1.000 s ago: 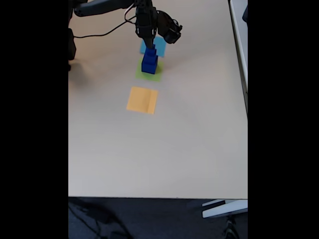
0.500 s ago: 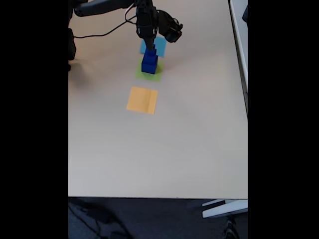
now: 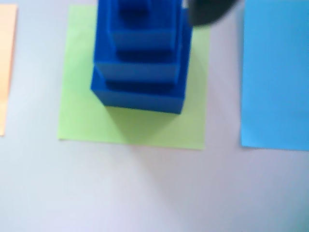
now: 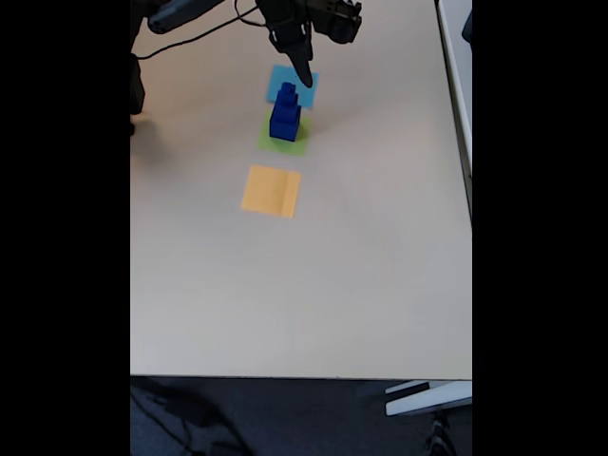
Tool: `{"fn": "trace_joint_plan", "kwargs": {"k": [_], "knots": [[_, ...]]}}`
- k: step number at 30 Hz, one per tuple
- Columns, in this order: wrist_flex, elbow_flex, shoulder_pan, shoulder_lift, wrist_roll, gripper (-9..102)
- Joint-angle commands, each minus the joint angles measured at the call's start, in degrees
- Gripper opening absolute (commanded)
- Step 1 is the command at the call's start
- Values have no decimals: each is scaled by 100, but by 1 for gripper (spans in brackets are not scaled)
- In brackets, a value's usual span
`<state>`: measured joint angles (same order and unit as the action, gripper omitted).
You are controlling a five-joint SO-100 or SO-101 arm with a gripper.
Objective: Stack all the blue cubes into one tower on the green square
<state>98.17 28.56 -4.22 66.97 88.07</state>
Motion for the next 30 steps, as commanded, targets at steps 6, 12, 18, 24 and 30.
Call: {"fn": "trace_joint_plan", "kwargs": {"k": [6,12,18,24,30], "knots": [[114,879,-18,2145,-896,1],[9,2628,-519,4113,-2479,0],[-677,4562,-448,6012,-3841,0],[-1160,6407,-334,7515,-4474,0],[-1749,8147,-483,8692,-5019,0]]}}
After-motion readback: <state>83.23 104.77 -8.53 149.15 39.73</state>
